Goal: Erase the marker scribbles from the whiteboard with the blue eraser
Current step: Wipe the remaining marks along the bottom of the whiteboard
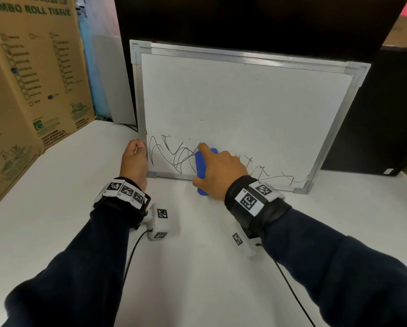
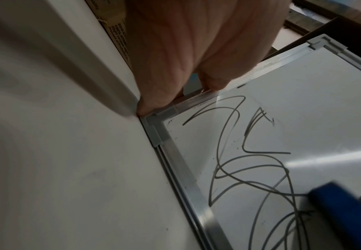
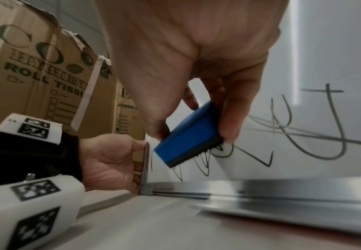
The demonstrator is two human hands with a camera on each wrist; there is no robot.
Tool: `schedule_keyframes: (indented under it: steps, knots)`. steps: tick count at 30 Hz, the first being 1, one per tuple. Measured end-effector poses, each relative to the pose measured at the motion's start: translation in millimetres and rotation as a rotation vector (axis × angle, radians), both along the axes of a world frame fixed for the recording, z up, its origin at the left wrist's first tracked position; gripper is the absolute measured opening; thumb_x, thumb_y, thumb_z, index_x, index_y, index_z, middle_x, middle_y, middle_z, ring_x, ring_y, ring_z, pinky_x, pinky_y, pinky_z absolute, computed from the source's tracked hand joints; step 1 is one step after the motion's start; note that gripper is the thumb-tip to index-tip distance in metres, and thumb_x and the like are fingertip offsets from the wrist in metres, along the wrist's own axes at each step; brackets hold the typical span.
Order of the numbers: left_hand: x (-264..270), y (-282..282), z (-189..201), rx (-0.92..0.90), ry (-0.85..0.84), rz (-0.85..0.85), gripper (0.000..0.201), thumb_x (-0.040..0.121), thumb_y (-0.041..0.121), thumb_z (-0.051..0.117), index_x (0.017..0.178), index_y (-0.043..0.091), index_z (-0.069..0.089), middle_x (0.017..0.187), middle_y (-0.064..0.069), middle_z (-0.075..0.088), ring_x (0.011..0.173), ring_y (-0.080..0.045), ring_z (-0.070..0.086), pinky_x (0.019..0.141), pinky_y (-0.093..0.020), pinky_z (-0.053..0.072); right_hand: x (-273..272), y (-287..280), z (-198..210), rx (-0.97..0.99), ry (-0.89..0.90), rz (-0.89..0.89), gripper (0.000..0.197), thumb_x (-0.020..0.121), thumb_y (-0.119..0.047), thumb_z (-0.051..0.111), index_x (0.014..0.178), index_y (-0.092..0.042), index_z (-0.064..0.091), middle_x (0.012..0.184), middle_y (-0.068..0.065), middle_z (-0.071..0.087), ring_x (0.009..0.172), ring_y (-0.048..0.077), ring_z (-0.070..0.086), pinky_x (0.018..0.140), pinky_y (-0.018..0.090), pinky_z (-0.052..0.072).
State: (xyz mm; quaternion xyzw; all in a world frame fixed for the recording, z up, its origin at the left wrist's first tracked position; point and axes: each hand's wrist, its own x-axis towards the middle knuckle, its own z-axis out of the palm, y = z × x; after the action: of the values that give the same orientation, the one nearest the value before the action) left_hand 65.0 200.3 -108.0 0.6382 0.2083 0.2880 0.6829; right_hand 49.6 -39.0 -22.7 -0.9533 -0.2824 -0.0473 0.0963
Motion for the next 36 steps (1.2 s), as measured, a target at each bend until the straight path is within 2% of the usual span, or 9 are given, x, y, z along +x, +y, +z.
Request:
schedule_keyframes:
  steps: [3, 6, 8, 12, 17, 22, 27, 32, 36]
  knots:
    - [0, 1, -1, 0.0, 0.008, 0.0, 0.022, 0.095, 0.04, 0.043, 0.088, 0.033, 0.062, 0.094, -0.004, 0.055, 0.086, -0.018, 0.05, 0.083, -0.039, 0.047, -1, 4, 6, 0.058, -0.055, 0.01, 0.063, 0.087, -0.048, 0.058, 0.139, -0.029, 0.028, 0.076, 0.0, 0.038, 0.071, 0.028, 0.049, 0.061, 0.035, 0.045]
    - [1, 1, -1, 0.001, 0.009, 0.003, 0.022, 0.097, 0.038, 0.043, 0.087, 0.035, 0.062, 0.093, -0.004, 0.056, 0.086, -0.018, 0.051, 0.083, -0.038, 0.047, 5, 8, 14, 0.118, -0.135, -0.001, 0.06, 0.089, -0.048, 0.056, 0.139, -0.03, 0.027, 0.081, 0.003, 0.043, 0.07, 0.029, 0.047, 0.06, 0.036, 0.044]
    - [1, 1, -1, -0.002, 0.007, 0.003, 0.022, 0.099, 0.036, 0.042, 0.089, 0.033, 0.061, 0.093, -0.004, 0.055, 0.086, -0.019, 0.05, 0.085, -0.039, 0.049, 6, 8, 11, 0.041, -0.111, 0.018, 0.063, 0.089, -0.046, 0.058, 0.14, -0.029, 0.026, 0.078, 0.001, 0.04, 0.071, 0.028, 0.048, 0.059, 0.035, 0.044]
    - [1, 2, -1, -0.017, 0.015, -0.006, 0.022, 0.095, 0.041, 0.043, 0.09, 0.036, 0.064, 0.097, -0.003, 0.059, 0.089, -0.02, 0.055, 0.1, -0.051, 0.05, 3, 6, -2, -0.053, -0.04, 0.046, 0.064, 0.086, -0.046, 0.062, 0.137, -0.028, 0.028, 0.073, -0.003, 0.034, 0.07, 0.027, 0.049, 0.059, 0.034, 0.044]
    - [0, 1, 0, -0.016, 0.032, -0.02, 0.024, 0.092, 0.046, 0.042, 0.088, 0.038, 0.065, 0.099, -0.003, 0.06, 0.093, -0.02, 0.056, 0.103, -0.053, 0.049, 9, 10, 9, 0.042, -0.186, 0.035, 0.059, 0.088, -0.05, 0.055, 0.136, -0.033, 0.025, 0.088, 0.004, 0.046, 0.071, 0.03, 0.049, 0.061, 0.035, 0.044]
    - [0, 0, 2, -0.014, 0.047, -0.008, 0.023, 0.09, 0.046, 0.042, 0.086, 0.038, 0.063, 0.097, -0.003, 0.059, 0.089, -0.02, 0.054, 0.098, -0.054, 0.05, 4, 10, 2, -0.126, -0.115, 0.103, 0.063, 0.083, -0.051, 0.062, 0.135, -0.03, 0.033, 0.083, 0.0, 0.044, 0.069, 0.028, 0.05, 0.06, 0.034, 0.042]
    - [-1, -1, 2, -0.003, 0.042, -0.002, 0.024, 0.094, 0.044, 0.041, 0.09, 0.035, 0.063, 0.097, -0.005, 0.06, 0.089, -0.021, 0.057, 0.097, -0.054, 0.051, 6, 18, 13, 0.005, -0.243, 0.065, 0.057, 0.087, -0.054, 0.055, 0.134, -0.031, 0.03, 0.087, 0.001, 0.046, 0.068, 0.028, 0.049, 0.059, 0.033, 0.04]
    - [-1, -2, 5, -0.011, 0.036, -0.01, 0.023, 0.092, 0.043, 0.042, 0.086, 0.037, 0.063, 0.096, -0.004, 0.059, 0.088, -0.02, 0.054, 0.089, -0.045, 0.052, 4, 15, -1, -0.162, -0.115, 0.148, 0.061, 0.082, -0.045, 0.064, 0.133, -0.032, 0.033, 0.087, 0.0, 0.045, 0.073, 0.028, 0.052, 0.061, 0.033, 0.038]
    - [-2, -3, 6, -0.011, 0.037, -0.013, 0.023, 0.09, 0.044, 0.042, 0.089, 0.033, 0.063, 0.094, -0.005, 0.058, 0.087, -0.02, 0.053, 0.084, -0.042, 0.05, 9, 19, 4, -0.064, -0.235, 0.104, 0.057, 0.088, -0.054, 0.056, 0.133, -0.031, 0.031, 0.088, -0.001, 0.042, 0.064, 0.027, 0.049, 0.057, 0.031, 0.038]
